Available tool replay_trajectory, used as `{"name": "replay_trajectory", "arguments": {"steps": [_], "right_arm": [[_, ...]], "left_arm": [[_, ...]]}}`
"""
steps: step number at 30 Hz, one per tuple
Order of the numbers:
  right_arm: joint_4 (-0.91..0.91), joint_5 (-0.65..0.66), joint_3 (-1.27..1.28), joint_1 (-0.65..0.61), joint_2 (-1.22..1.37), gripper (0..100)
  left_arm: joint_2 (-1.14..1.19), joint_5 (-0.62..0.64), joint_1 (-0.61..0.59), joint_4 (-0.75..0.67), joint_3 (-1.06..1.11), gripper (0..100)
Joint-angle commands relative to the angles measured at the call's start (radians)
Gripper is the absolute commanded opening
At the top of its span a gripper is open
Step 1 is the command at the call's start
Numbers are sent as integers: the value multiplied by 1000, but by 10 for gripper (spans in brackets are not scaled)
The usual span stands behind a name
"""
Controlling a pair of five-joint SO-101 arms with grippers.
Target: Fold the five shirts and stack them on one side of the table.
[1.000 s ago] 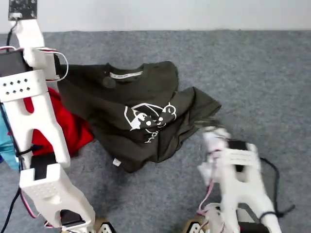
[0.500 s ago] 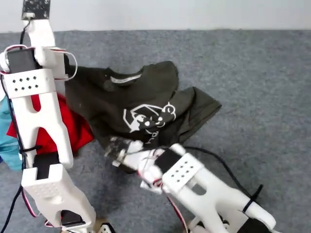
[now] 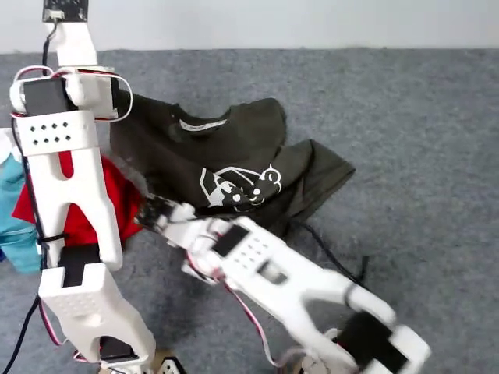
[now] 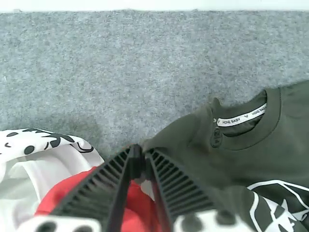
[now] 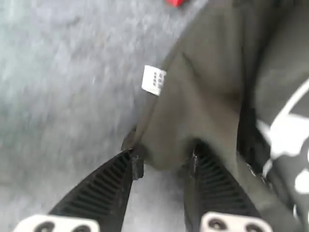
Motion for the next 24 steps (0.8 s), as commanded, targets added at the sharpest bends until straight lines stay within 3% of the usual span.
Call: {"name": "replay_trajectory", "arguments": {"steps": [1,5,12,24], "right_arm": [[19,-41,-207,-16,148,177],[145,-40,-404,-59,294,177],[183,-38,-644,-47,519,177],[680,21,-1091,-62,527,180]], "left_arm": [[-18,-5,3,-21,-12,13],[-18,-6,2,-35,-12,13],[-18,-5,2,-37,-12,13],[-18,-5,2,-35,-8,13]]}}
